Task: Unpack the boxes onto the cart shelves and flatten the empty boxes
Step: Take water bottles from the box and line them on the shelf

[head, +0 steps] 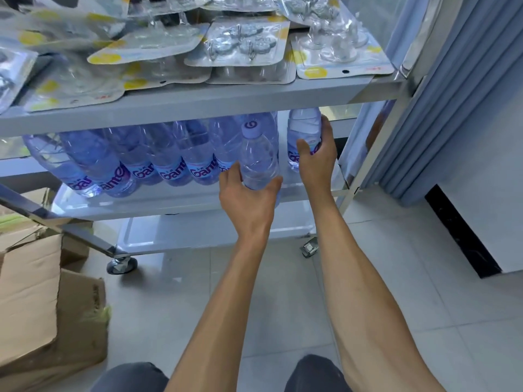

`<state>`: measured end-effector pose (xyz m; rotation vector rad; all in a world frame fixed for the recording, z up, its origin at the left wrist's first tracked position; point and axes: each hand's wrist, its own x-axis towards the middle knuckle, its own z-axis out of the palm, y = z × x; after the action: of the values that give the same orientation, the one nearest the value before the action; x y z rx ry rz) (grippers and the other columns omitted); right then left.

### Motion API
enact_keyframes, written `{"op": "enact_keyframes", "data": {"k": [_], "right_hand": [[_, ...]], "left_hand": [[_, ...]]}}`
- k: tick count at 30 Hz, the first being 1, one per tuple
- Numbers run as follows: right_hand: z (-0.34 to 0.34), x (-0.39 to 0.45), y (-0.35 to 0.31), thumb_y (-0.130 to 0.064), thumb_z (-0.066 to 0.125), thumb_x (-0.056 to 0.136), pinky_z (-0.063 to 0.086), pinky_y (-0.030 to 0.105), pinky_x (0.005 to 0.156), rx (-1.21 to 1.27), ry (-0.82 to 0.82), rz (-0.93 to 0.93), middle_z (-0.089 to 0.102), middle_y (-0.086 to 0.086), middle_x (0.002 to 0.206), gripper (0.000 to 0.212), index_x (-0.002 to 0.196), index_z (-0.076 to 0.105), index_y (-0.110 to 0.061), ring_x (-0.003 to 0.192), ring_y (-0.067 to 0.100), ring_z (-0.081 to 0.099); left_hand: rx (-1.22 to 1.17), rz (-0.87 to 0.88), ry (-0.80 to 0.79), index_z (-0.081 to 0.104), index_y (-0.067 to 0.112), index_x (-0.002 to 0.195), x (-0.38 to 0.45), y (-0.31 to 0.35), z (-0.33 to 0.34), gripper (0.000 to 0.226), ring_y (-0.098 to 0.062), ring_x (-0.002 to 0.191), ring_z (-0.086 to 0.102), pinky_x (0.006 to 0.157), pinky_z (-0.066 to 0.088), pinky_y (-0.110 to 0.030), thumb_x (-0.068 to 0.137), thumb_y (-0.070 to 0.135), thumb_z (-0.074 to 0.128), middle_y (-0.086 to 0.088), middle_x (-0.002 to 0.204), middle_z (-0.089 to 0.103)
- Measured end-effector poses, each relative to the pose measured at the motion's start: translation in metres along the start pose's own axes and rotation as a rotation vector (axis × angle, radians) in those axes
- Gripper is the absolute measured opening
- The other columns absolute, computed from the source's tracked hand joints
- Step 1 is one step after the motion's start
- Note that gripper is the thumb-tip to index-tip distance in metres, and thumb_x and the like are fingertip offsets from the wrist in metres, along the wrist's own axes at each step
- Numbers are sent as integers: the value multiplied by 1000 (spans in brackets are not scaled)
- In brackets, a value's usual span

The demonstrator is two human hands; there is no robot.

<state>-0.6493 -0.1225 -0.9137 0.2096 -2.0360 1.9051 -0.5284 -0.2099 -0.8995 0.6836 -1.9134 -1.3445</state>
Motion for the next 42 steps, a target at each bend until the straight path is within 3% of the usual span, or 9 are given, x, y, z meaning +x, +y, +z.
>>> {"op": "enact_keyframes", "data": {"k": [9,14,17,20,26,30,34,37,42], "right_hand": [[24,31,19,-18,65,95,17,-5,98,-64,-104,41,36,10,156,65,151,33,-8,144,25,32],[5,16,16,-20,57,100,22,26,116,-94,-104,118,25,2,162,67,157,21,-19,148,20,25],[-9,-16,9,-5,51,98,38,24,110,-90,-28,120,51,5,145,45,142,49,-15,134,16,47],[-27,-44,4,11,48,89,55,32,92,-83,-154,56,71,8,111,38,117,68,-3,103,19,67],[-33,-71,-8,1,75,75,54,34,91,25,-521,204,71,2,112,50,123,64,-12,107,16,66],[-25,-74,-15,-11,84,73,56,31,88,-23,-434,181,69,-3,113,62,128,58,-19,104,12,65],[-22,-72,-12,-7,78,75,55,33,84,-82,-337,138,70,0,108,50,121,62,-14,98,15,65],[-24,-73,-5,-6,78,77,55,34,85,-107,-240,141,66,5,113,54,127,59,-12,104,19,62],[-29,-51,5,-16,78,80,55,29,85,-210,-89,130,62,5,112,46,122,58,-13,100,16,59]], "left_hand": [[14,9,28,65,26,110,2,-4,5,56,-7,93,59,77,57,-39,59,36,86,11,102,59],[-1,10,32,65,24,112,1,-6,6,59,-8,95,60,79,58,-39,60,38,87,8,104,62],[-4,14,11,64,22,115,0,-6,5,62,-11,97,60,80,57,-40,59,40,86,5,107,62],[-11,13,-56,63,20,115,1,-5,4,62,-15,99,60,83,56,-42,60,38,85,2,109,63],[-94,4,-156,64,17,120,1,-4,-6,50,-12,101,62,84,53,-21,76,36,79,-3,115,64],[-133,82,-275,66,9,117,4,-1,-13,30,-14,103,63,81,47,-12,96,30,64,-5,112,68],[-191,68,-373,68,16,109,11,1,-17,15,-12,100,64,89,51,-24,101,19,56,1,108,71],[-158,48,-184,66,28,99,14,-5,-17,14,-17,96,65,86,52,-27,96,16,59,7,97,70],[105,-33,175,64,10,101,45,-21,-18,21,-14,81,55,77,46,-28,86,23,70,3,93,60]]}}
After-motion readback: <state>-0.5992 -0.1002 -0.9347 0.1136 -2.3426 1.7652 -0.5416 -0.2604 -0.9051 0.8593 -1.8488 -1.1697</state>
